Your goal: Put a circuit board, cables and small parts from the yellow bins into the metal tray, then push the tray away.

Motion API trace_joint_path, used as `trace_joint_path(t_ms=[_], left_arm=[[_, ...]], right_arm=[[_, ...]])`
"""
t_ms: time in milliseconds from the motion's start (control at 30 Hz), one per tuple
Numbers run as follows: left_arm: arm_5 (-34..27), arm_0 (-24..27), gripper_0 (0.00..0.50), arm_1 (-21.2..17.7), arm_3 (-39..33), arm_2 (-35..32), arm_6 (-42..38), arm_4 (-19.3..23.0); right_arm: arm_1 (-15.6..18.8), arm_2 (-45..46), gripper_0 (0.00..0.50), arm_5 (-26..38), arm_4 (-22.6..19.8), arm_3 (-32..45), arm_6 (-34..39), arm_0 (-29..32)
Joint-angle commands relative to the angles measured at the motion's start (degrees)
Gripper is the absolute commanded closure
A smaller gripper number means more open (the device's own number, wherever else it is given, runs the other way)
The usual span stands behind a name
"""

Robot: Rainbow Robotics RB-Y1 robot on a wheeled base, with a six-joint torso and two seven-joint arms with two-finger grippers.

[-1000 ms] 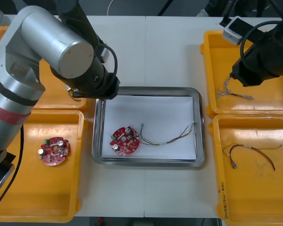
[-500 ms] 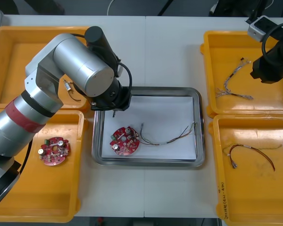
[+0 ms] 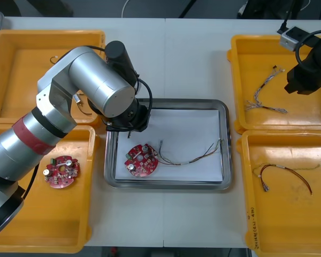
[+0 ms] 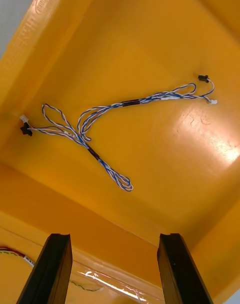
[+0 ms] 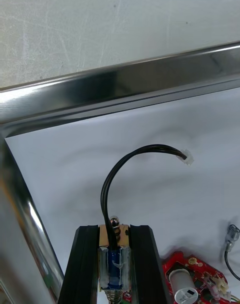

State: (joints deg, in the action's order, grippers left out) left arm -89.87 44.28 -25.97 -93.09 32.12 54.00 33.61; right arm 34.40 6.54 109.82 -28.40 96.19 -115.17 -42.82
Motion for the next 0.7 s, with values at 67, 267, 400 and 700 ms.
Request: trace_joint_path(t_ms=[67, 267, 400, 700], left_arm=[[1.1, -1.21, 0.496, 1.37, -0.51, 0.58, -4.17, -2.06], [1.54, -2.01, 0.497, 1.37, -0.51, 0.58, -4.25, -2.85], [2.16, -2.27, 0.495, 1.37, -0.51, 0.66, -4.25, -3.2], [2.42, -2.44, 0.0, 1.28, -0.51, 0.58, -4.69, -3.73]], right_arm=[[2.25, 1.29, 0.0, 0.18, 0.89, -5.4, -3.65, -5.96], [2.25, 1.2, 0.0, 0.18, 1.59, -10.14, -6.29, -7.63], [2.33, 1.37, 0.0, 0.18, 3.35, -12.69, -10.95, -8.07], [2.25, 2.43, 0.0, -2.24, 2.82, -16.56, -16.4, -8.16]])
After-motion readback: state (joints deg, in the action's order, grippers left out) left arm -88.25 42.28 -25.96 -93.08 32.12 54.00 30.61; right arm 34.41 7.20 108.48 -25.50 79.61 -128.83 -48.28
